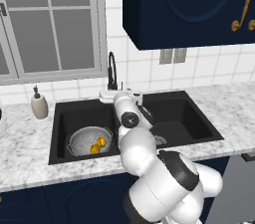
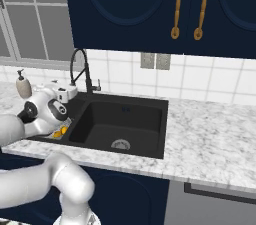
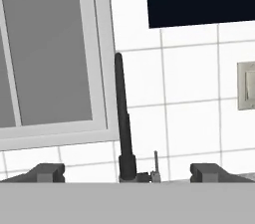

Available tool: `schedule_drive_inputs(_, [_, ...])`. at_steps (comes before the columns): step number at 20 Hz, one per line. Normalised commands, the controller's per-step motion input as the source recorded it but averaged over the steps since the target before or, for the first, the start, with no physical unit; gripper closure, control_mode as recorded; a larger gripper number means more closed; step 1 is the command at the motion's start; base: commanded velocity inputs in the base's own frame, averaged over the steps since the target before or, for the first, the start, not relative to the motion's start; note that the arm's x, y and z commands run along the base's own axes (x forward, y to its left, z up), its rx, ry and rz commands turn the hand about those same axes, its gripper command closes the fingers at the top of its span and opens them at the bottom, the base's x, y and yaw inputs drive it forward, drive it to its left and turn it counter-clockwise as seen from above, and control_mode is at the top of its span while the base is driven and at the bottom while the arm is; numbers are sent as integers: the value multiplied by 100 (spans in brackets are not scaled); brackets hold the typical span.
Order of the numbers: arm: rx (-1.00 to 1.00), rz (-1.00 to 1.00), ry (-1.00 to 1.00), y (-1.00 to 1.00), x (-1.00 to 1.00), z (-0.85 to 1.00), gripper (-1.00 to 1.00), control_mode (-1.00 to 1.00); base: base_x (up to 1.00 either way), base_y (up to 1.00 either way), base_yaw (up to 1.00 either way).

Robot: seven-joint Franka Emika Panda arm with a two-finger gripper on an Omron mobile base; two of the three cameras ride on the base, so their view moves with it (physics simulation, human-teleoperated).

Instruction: Put the colander in the sink, put the tangerine, mango in the colander, and turn on the sink faucet and pour water over the colander.

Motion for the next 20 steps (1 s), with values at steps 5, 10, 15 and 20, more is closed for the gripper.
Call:
schedule_drive_inputs(5, [0,0,-2,0,52,-5,-100,-100,0,0,0])
schedule_drive_inputs(10, [-3,0,-1,12,48,-16,-100,-100,0,0,0])
schedule_drive_inputs(15, [-1,0,-3,18,39,-16,-100,-100,0,0,0])
schedule_drive_inputs(20, [0,0,-8,0,21,-27,-100,-100,0,0,0])
